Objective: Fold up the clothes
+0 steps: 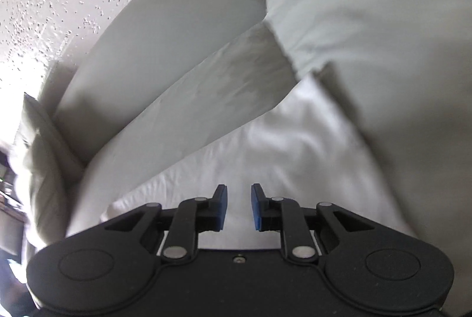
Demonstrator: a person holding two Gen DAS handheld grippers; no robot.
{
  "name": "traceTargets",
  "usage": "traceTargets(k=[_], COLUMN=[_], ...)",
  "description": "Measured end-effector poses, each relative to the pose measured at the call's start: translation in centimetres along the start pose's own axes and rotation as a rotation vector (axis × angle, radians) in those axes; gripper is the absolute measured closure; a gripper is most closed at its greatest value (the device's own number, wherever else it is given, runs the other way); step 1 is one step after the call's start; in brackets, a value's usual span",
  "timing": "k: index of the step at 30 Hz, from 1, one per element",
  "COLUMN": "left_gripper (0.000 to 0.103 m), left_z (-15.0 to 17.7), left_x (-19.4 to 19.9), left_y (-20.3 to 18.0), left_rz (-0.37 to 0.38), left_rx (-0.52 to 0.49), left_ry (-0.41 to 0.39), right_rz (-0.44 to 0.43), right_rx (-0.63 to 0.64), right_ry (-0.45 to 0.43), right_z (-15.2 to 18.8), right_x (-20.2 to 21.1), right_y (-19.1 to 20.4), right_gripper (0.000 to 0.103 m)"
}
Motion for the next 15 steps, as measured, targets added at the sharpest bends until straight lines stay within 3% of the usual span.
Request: traceTargets(k=[3,4,5,7,10,13,15], left_gripper=[0.083,0.086,0.092,0.092,0.093,0.094,0.094], left_z=[-0.5,-0.7,-1.0,-1.2,-0.7,-0.1,0.1], left_x=[-2.2,-2.6,-3.0,-3.5,-3.1,-1.8,-0.4], left_y=[1.3,2.4,3.7,6.1,8.9,11.3,13.2], left_rz=[-0.012,-0.039,-0.112,-0.270,-0.460,-0.480,-0.484], left_rx=[0.018,0.043,0.049,0.027,-0.002,0.104,0.207], left_ry=[-0.011,-0.016,-0.018,-0.016,0.026,0.057,0.055], right_rz=[0.023,0.057,0.111,0.208,0.231,0.313,0.305], right_rx=[-0.054,-0.084,-0.104,-0.121,-0.140,-0.044,-0.034], right_ry=[-0.012,-0.038,-0.070,-0.124,-0.158,-0.184,-0.183], right_z=[-1.1,-1.8,-2.5,-3.6,-4.0,-3.8,-3.8], right_x=[-1.7,-1.7,-1.6,-0.9,0.4,1.6,2.2], right_y=[-2.1,-3.2,-4.5,-6.6,-7.1,-5.8,-5.1], right_gripper=[0.097,0.097,0.098,0.103,0.103,0.103,0.098])
Point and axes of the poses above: each gripper's, at about its wrist camera, not at the fingertips, and x roughly against the way its jaws point, y to its left, z to its underside, the point moved 8 cm from there along -x, roughly the way its jaws point
